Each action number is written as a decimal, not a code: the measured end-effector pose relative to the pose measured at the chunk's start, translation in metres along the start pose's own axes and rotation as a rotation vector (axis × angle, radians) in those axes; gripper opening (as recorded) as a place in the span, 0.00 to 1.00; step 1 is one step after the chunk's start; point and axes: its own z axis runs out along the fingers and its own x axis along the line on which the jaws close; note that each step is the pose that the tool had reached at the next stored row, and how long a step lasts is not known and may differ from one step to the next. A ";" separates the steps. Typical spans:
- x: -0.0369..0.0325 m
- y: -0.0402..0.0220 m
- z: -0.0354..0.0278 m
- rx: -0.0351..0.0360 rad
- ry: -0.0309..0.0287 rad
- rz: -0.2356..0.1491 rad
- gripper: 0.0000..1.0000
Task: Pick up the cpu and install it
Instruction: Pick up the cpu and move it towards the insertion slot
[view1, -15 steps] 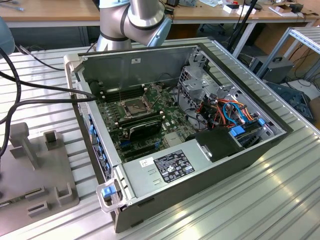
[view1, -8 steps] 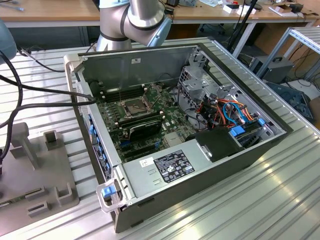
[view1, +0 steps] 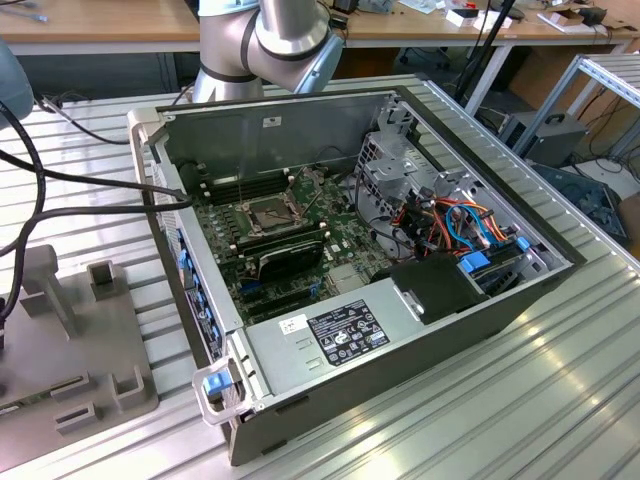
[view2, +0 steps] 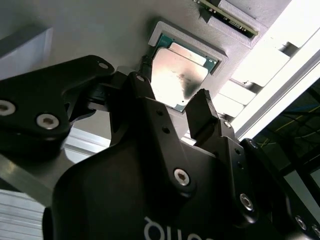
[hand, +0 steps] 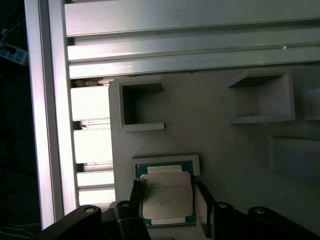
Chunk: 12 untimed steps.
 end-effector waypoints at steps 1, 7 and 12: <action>0.0000 0.0000 0.0000 -0.0001 0.0000 0.000 0.55; 0.0000 -0.0002 0.0031 0.0001 0.0001 0.000 0.62; -0.0001 -0.0003 0.0051 0.0093 -0.0008 0.000 0.62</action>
